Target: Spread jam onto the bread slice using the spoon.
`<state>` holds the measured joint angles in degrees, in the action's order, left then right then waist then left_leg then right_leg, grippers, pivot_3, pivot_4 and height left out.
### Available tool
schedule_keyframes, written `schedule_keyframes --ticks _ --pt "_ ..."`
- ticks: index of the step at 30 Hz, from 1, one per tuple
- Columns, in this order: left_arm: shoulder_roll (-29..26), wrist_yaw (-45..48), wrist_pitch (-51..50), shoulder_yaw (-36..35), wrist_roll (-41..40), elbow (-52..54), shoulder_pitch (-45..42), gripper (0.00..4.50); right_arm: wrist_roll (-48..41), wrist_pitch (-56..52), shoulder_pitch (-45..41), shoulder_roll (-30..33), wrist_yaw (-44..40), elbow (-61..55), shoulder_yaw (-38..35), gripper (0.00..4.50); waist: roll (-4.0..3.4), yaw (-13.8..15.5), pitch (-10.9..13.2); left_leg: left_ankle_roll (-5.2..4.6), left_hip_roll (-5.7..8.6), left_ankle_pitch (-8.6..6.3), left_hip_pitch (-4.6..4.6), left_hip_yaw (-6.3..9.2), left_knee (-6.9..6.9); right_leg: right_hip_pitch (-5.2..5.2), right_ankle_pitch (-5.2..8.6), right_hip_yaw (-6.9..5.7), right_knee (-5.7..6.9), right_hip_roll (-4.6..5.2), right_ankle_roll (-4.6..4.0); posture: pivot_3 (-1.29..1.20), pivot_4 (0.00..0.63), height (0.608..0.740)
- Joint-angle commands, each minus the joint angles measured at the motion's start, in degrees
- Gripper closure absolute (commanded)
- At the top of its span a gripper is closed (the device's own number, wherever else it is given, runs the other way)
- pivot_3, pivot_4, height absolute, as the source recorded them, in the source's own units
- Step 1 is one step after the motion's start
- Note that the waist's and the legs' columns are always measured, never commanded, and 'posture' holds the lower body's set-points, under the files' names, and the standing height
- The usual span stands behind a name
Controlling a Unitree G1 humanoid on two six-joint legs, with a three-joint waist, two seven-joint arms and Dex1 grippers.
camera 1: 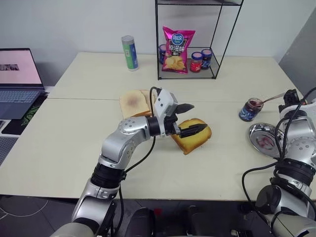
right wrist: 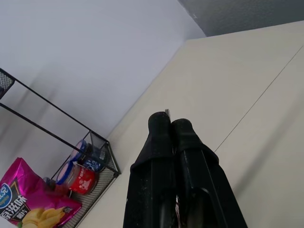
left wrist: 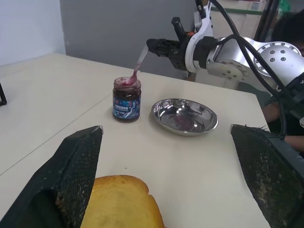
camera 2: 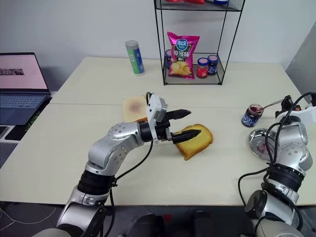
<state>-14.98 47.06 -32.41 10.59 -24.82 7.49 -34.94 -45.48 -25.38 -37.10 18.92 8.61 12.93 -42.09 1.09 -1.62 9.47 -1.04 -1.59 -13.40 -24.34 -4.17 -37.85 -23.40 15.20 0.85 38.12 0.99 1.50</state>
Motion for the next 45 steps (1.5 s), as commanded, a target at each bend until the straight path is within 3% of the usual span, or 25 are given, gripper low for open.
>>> schedule_keyframes --ticks 1,13,21,27,33,38,45 --pt "0.14 0.58 0.56 -0.35 -0.81 1.54 -1.73 0.0 -4.07 1.58 -0.96 -0.8 1.64 -3.18 -2.77 4.43 0.0 0.0 0.0 0.0 0.0 0.0 0.0 0.0 0.0 0.0 0.0 0.0 0.01 0.0 0.0 0.0 0.15 0.74" --pt "0.76 2.41 1.28 -0.98 -1.7 0.1 -3.36 0.0 -10.72 3.13 -0.61 -2.22 4.65 -6.73 -5.63 4.43 -0.06 -0.05 -0.04 0.0 0.01 0.0 0.0 -0.02 0.0 0.0 0.0 0.02 0.01 0.0 0.0 0.0 0.15 0.74" --pt "1.23 3.02 1.38 -2.66 -3.46 -0.85 -4.94 0.0 -15.5 1.28 -1.56 -3.5 8.31 -12.15 -3.53 4.43 -0.11 -0.05 -0.06 0.0 0.01 0.0 0.0 -0.01 0.0 0.0 0.0 0.01 0.01 0.0 0.0 0.0 0.15 0.74" --pt "-1.26 3.71 -0.02 -4.79 -5.04 1.39 -2.92 0.0 -19.2 -3.68 -1.1 -5.56 12.32 -23.77 4.69 4.43 -0.16 -0.29 -0.07 0.0 -0.03 0.0 0.01 -0.01 0.01 -0.04 0.0 0.02 0.05 -0.01 0.0 0.0 0.15 0.74" --pt "-10.07 5.8 0.05 -6.11 -4.11 6.9 5.39 0.0 -18.99 -11.31 7.52 -6.57 9.45 -35.72 18.78 4.43 -0.19 -0.18 -0.09 0.0 -0.07 0.0 0.0 0.05 0.04 -0.05 0.0 -0.03 0.06 -0.01 0.0 0.0 0.15 0.74" --pt "-14.87 6.29 1.09 -6.17 -3.44 10.56 10.84 0.0 -19.53 -13.29 10.26 -5.99 7.52 -38.77 23.46 4.43 -0.18 0.15 -0.08 0.0 -0.01 0.0 -0.03 0.01 0.02 -0.05 0.0 -0.01 0.01 0.08 -0.01 0.0 0.15 0.74" --pt "-18.26 3.97 0.18 -8.2 -3.68 15.45 18.21 0.0 -9.62 -13.79 16.79 -1.61 -2.76 -39.56 33.33 4.43 -0.14 0.15 -0.09 -0.01 -0.04 -0.01 -0.02 0.06 0.0 -0.03 -0.01 -0.09 -0.03 0.1 -0.01 0.0 0.15 0.74"
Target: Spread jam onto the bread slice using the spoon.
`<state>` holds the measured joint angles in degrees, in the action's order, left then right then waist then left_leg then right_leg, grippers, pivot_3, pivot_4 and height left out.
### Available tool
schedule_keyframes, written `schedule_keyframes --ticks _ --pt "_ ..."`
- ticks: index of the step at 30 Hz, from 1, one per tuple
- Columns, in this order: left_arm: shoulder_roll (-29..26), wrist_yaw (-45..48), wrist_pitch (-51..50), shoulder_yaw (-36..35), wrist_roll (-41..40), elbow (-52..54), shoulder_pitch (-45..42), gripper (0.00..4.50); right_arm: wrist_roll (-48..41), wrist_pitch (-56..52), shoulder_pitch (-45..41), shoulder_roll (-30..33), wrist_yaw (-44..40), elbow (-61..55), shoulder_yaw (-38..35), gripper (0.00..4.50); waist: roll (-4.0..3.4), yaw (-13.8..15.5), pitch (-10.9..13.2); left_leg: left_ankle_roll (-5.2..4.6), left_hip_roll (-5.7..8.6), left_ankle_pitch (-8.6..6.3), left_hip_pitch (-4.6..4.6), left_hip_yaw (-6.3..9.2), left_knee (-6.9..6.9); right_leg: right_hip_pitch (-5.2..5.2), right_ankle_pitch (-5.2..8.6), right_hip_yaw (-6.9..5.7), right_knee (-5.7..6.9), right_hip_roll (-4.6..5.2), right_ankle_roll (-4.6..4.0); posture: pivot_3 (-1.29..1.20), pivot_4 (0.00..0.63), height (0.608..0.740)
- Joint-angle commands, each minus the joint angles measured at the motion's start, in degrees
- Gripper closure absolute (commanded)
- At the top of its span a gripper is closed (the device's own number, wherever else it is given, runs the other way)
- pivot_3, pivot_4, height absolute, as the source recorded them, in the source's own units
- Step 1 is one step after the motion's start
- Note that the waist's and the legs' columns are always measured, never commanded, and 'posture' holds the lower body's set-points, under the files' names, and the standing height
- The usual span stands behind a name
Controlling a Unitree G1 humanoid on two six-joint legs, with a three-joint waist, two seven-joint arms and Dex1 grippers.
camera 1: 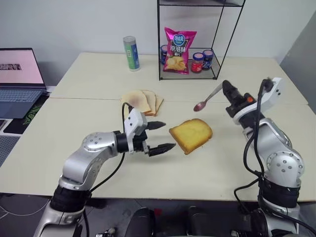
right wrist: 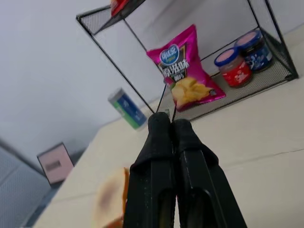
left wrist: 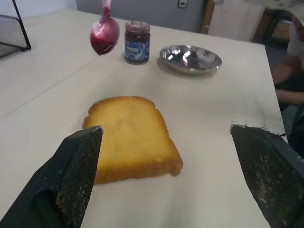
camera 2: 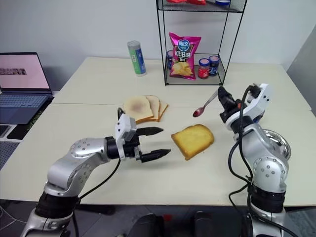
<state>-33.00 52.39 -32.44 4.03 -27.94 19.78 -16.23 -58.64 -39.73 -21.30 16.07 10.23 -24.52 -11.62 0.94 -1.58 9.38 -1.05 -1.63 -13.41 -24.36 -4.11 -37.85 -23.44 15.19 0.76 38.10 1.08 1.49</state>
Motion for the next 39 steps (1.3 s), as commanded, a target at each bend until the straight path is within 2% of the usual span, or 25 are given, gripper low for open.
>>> schedule_keyframes --ticks 1,4,12,23,32,39 --pt "0.09 -2.16 0.2 -1.52 -0.49 3.39 -0.54 0.0 5.95 1.1 2.19 2.11 -6.41 -2.05 4.78 4.43 0.0 0.13 0.0 0.0 0.0 0.0 0.0 0.03 -0.01 0.0 0.0 -0.04 0.02 0.0 0.0 0.0 0.15 0.74" --pt "0.67 -3.42 0.1 -0.96 -0.5 3.67 -0.75 0.0 11.5 2.61 3.7 3.44 -10.07 -1.52 8.42 4.43 0.0 0.06 0.0 0.0 0.01 0.0 0.0 0.01 -0.04 0.02 -0.01 -0.01 0.01 0.0 0.02 0.0 0.15 0.74" --pt "0.69 -4.64 -0.05 -0.35 -0.65 4.25 -0.65 0.0 22.75 7.49 3.68 3.85 -16.23 1.47 12.5 4.43 0.02 0.04 0.0 0.0 0.01 0.0 0.0 0.01 -0.04 0.01 -0.01 -0.02 0.0 -0.03 0.04 0.0 0.15 0.74" --pt "0.9 -4.09 0.68 -0.17 -0.11 1.78 -2.75 0.0 32.69 11.79 3.1 6.2 -21.17 3.18 10.77 4.43 0.03 0.15 0.0 0.0 0.02 0.0 0.0 0.01 -0.05 0.01 -0.02 -0.03 0.01 -0.03 0.04 0.0 0.15 0.74" --pt "1.15 -3.39 1.61 0.37 0.06 0.47 -3.85 0.0 29.11 8.26 -0.29 3.77 -20.49 1.59 5.89 4.43 0.03 0.04 0.0 0.01 0.01 0.0 0.0 0.01 -0.05 0.01 -0.02 -0.03 0.03 -0.04 0.04 0.0 0.15 0.74" --pt "1.54 -3.51 1.31 0.49 0.0 0.91 -3.97 0.0 15.57 0.17 -0.56 -5.99 -14.57 2.1 -0.95 4.43 0.04 0.04 0.0 0.01 0.01 0.0 0.0 0.01 -0.05 0.01 -0.03 -0.02 0.04 -0.03 0.03 0.0 0.15 0.74"
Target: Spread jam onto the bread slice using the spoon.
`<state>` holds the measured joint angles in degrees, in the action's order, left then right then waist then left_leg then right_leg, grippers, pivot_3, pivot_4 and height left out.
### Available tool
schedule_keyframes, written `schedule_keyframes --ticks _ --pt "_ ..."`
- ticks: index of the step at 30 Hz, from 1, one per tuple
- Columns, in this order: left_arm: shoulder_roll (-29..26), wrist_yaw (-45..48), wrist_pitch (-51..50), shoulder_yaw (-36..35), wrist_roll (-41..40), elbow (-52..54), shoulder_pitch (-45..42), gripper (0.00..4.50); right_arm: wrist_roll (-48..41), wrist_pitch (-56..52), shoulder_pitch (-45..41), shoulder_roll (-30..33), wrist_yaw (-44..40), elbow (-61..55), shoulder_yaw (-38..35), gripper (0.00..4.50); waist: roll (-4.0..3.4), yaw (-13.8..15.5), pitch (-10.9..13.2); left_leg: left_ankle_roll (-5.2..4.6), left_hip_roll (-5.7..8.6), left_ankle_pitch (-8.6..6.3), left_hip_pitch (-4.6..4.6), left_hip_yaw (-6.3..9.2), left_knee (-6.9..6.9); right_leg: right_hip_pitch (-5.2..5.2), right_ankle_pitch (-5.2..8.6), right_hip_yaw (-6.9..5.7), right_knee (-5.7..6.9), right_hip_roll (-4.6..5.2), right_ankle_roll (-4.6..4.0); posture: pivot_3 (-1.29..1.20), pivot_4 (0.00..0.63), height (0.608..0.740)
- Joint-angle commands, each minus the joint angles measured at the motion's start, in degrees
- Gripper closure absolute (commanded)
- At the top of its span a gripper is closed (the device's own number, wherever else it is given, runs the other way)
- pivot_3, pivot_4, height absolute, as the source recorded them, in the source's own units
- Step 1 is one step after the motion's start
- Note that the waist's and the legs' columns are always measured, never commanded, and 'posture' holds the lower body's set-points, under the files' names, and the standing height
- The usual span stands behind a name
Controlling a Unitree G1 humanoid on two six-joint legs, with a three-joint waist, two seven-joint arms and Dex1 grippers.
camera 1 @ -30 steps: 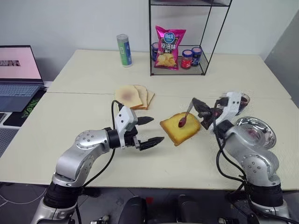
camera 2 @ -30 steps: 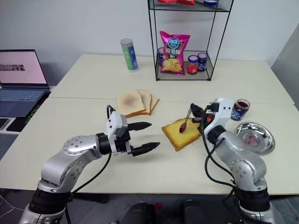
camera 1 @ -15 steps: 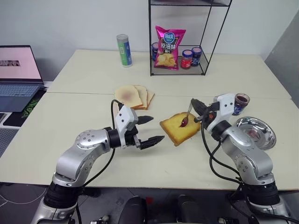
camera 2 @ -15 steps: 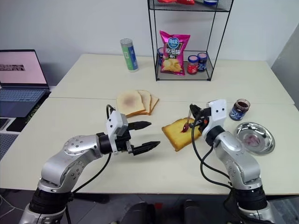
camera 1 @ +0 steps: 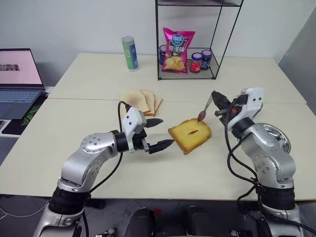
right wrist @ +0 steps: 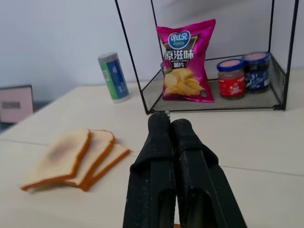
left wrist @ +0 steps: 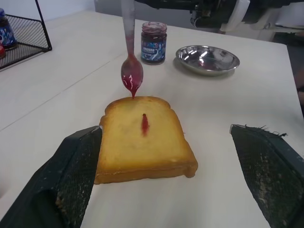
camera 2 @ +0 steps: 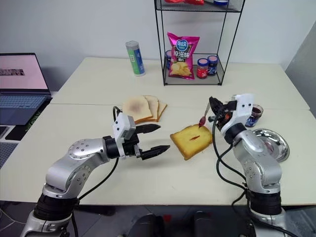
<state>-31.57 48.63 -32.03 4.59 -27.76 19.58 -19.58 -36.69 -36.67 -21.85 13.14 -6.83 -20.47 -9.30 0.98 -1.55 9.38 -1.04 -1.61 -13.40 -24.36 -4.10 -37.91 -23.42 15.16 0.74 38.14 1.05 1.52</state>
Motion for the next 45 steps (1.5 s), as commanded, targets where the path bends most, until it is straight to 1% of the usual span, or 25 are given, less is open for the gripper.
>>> schedule_keyframes --ticks 1,6,10,17,23,29,32,35,39,45 --pt "0.09 0.22 0.87 -0.05 -0.17 1.27 -0.56 0.0 -7.75 -3.53 0.81 -4.39 3.0 -1.28 -3.91 4.43 0.0 0.0 0.0 0.0 -0.01 0.0 0.0 0.0 0.0 0.0 0.0 0.0 0.01 0.0 0.0 0.0 0.15 0.74" --pt "-0.21 0.26 0.6 -0.23 -0.36 1.82 -0.29 0.0 -11.15 -4.33 3.0 -8.73 5.95 1.24 -6.53 4.43 0.03 -0.03 -0.02 0.0 0.0 0.0 0.0 0.01 0.0 0.01 0.0 0.0 0.0 0.01 -0.01 0.0 0.15 0.74" --pt "-0.49 0.37 0.32 -0.21 -0.5 2.25 -0.11 0.0 -11.47 -3.8 4.65 -9.1 5.63 3.49 -8.01 4.43 0.03 -0.06 -0.02 0.0 0.0 0.0 0.0 0.0 -0.02 0.01 -0.01 0.01 0.01 0.01 -0.01 0.0 0.15 0.74" --pt "-0.55 1.03 0.51 -0.06 -0.39 1.71 -0.66 0.0 -9.56 -1.7 6.37 -5.39 4.49 4.46 -10.43 4.43 0.03 -0.07 -0.02 0.0 0.01 0.0 0.0 0.0 0.01 0.0 0.0 0.01 0.0 0.01 -0.01 0.0 0.15 0.74" --pt "0.24 1.6 1.23 0.69 0.06 0.23 -1.88 0.0 -9.82 -0.32 4.97 -1.7 4.58 5.48 -13.33 4.43 0.03 -0.06 -0.02 0.0 0.02 0.0 0.01 -0.01 -0.02 0.01 0.0 0.02 0.0 0.0 0.0 0.0 0.15 0.74" --pt "0.51 1.48 1.49 0.99 0.31 -0.24 -2.29 0.0 -13.87 -2.1 3.3 -2.24 4.98 3.25 -13.03 4.43 0.03 -0.22 -0.02 0.0 -0.01 0.0 0.01 -0.01 0.02 0.0 0.0 0.02 0.01 -0.02 0.0 0.0 0.15 0.74" --pt "0.31 1.38 1.56 0.75 0.18 0.2 -1.8 0.0 -19.96 -3.64 1.63 -4.74 6.84 1.44 -13.08 4.43 0.03 -0.22 -0.02 0.0 -0.01 0.0 0.01 -0.01 0.02 0.0 0.0 0.03 0.01 -0.02 0.0 0.0 0.15 0.74" --pt "0.12 1.3 1.53 0.58 0.12 0.49 -1.46 0.0 -23.2 -4.72 0.91 -5.81 8.06 1.13 -12.96 4.43 0.03 -0.18 -0.02 0.0 -0.01 0.0 0.01 -0.01 0.01 0.0 0.0 0.04 0.02 -0.02 0.0 0.0 0.15 0.74" --pt "-0.27 1.1 1.26 0.19 -0.04 1.15 -0.93 0.0 -22.41 -4.79 3.41 -7.17 7.97 1.53 -10.12 4.43 0.03 0.0 -0.02 0.0 0.0 0.0 0.01 0.0 0.01 0.02 0.0 0.01 -0.01 -0.01 0.0 0.0 0.15 0.74" --pt "-0.57 0.78 0.99 0.02 -0.21 1.76 -0.54 0.0 -20.04 -3.18 7.06 -8.07 6.2 3.5 -7.92 4.43 0.03 -0.04 -0.02 0.0 0.0 0.0 0.0 -0.01 0.01 0.0 0.0 0.03 -0.01 0.0 0.0 0.0 0.15 0.74"
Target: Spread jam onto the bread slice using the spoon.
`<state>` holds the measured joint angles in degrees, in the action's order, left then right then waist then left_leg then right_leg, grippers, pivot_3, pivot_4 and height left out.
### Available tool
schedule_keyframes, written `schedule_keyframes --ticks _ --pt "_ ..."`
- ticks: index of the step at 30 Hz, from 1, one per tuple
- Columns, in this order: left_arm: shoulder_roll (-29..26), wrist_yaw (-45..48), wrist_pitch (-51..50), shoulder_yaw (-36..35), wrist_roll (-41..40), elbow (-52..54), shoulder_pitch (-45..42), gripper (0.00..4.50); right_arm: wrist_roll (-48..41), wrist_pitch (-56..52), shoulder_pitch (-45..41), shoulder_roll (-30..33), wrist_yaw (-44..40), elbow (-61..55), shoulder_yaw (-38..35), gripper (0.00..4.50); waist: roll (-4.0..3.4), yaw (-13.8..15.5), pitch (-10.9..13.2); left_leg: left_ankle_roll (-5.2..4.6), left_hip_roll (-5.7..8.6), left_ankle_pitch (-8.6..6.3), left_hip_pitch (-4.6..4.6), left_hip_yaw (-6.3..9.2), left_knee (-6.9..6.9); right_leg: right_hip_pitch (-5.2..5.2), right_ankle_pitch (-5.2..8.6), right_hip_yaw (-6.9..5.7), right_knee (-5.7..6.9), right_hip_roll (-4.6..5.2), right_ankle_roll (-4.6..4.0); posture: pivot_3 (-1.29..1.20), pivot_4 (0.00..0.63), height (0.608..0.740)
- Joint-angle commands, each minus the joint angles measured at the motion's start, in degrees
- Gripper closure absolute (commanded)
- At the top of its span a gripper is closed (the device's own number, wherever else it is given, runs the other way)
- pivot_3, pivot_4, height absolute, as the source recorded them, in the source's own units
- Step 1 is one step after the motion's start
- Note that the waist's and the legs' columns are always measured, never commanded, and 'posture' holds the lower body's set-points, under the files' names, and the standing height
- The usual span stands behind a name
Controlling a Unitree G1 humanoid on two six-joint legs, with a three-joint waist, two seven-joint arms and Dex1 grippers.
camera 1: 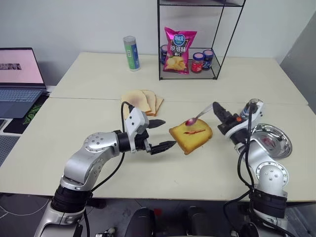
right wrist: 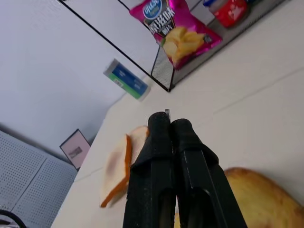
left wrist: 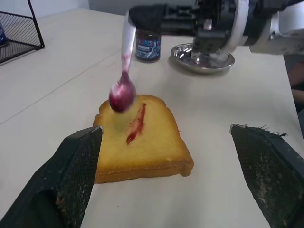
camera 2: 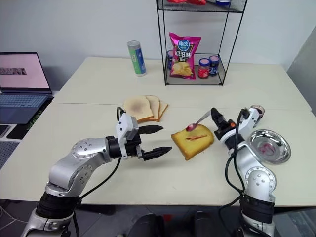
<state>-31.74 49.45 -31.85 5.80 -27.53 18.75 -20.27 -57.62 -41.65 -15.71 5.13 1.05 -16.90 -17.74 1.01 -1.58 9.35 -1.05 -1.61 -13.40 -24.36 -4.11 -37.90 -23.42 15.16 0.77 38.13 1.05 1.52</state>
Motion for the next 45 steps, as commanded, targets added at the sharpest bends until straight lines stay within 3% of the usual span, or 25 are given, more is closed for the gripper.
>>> schedule_keyframes --ticks 1,19,28,33,40,45 --pt "-0.42 -0.07 0.78 -1.17 -0.46 2.66 0.2 0.0 1.1 2.01 1.13 -0.03 -1.88 0.13 0.61 4.43 0.0 -0.01 0.0 0.0 0.0 0.0 0.0 0.0 0.0 0.0 0.0 -0.01 0.0 0.0 0.0 0.0 0.15 0.74" --pt "0.23 1.21 1.73 -0.03 0.05 0.62 -1.63 0.0 4.34 5.38 0.77 7.12 -4.4 3.19 -4.32 4.43 0.0 -0.02 0.0 0.0 0.01 0.0 0.01 -0.01 -0.02 0.01 0.0 0.0 0.02 -0.01 0.0 0.0 0.15 0.74" --pt "0.72 2.43 0.88 0.41 -1.1 -0.45 -4.84 0.0 -6.31 3.28 -2.83 4.19 2.87 -3.05 -6.8 4.43 0.0 -0.03 0.0 0.0 0.0 0.0 0.01 0.0 -0.01 0.0 0.0 -0.01 0.02 -0.01 0.0 0.0 0.15 0.74" --pt "0.92 7.04 1.03 4.39 0.04 -2.81 -11.89 0.0 -9.76 3.69 -1.74 6.43 8.46 -7.39 -9.34 4.43 0.0 0.23 0.0 0.0 0.02 0.0 0.0 0.02 -0.02 0.02 0.0 -0.03 0.0 -0.01 0.01 0.0 0.15 0.74" --pt "10.06 13.22 9.49 12.85 5.3 -16.13 -23.57 0.0 -11.36 6.78 5.09 11.1 15.32 -13.88 -17.41 4.43 0.0 1.1 0.0 -0.01 0.11 0.0 -0.03 -0.02 -0.02 0.04 -0.01 0.03 -0.1 0.0 0.05 0.0 0.15 0.74" --pt "18.15 14.64 16.31 16.49 9.55 -26.55 -28.86 0.0 -10.24 9.16 13.08 14.99 14.23 -13.42 -24.04 4.43 -0.02 1.46 -0.01 -0.01 0.11 0.0 -0.04 0.0 0.0 0.03 0.0 0.02 -0.1 -0.06 0.05 0.0 0.15 0.74"
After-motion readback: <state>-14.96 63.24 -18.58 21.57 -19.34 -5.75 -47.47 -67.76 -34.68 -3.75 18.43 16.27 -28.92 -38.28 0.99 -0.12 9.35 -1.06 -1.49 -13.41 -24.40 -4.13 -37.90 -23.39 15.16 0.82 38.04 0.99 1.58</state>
